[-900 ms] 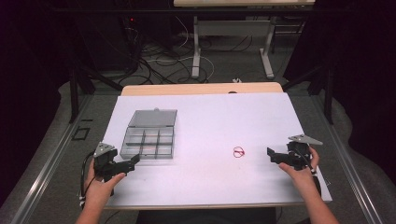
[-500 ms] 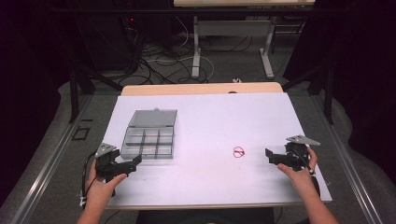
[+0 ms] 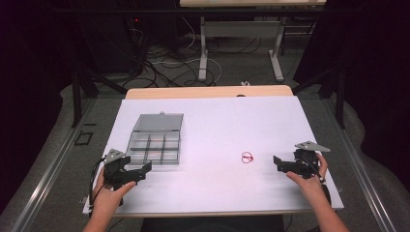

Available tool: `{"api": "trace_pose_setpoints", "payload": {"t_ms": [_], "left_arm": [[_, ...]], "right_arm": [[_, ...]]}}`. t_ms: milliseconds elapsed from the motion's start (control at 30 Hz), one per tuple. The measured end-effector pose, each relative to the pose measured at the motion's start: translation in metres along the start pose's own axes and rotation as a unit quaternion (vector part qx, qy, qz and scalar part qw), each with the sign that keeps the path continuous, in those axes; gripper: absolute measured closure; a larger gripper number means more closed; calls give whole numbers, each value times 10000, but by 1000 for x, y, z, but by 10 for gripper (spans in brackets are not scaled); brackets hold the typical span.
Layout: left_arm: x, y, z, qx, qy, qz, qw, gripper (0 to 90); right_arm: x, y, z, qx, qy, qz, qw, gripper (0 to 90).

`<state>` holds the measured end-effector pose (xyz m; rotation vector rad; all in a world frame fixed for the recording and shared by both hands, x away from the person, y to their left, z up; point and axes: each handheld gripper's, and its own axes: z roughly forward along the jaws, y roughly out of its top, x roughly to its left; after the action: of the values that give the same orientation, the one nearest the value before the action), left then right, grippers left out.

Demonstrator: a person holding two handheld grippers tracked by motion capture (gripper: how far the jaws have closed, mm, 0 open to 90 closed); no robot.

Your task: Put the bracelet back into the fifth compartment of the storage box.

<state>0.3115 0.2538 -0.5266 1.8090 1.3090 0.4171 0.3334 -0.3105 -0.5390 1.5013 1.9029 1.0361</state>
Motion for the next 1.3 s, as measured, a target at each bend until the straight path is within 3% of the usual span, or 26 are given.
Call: {"api": "trace_pose_setpoints", "payload": {"t_ms": [233, 500, 833, 1300], "left_arm": [[-14, 0, 5, 28, -105, 14, 9999, 155], [-25, -1, 10, 89, -174, 68, 9998, 173], [-43, -2, 16, 261, -414, 298, 9984, 225], [-55, -2, 20, 292, -573, 378, 9972, 263]], "right_arm": [[0, -1, -1, -2, 1, -39, 10000, 0], [2, -1, -1, -12, 40, -36, 10000, 0], [2, -1, -1, 3, 70, -39, 10000, 0], [3, -1, 0, 12, 85, -60, 9999, 0]]}}
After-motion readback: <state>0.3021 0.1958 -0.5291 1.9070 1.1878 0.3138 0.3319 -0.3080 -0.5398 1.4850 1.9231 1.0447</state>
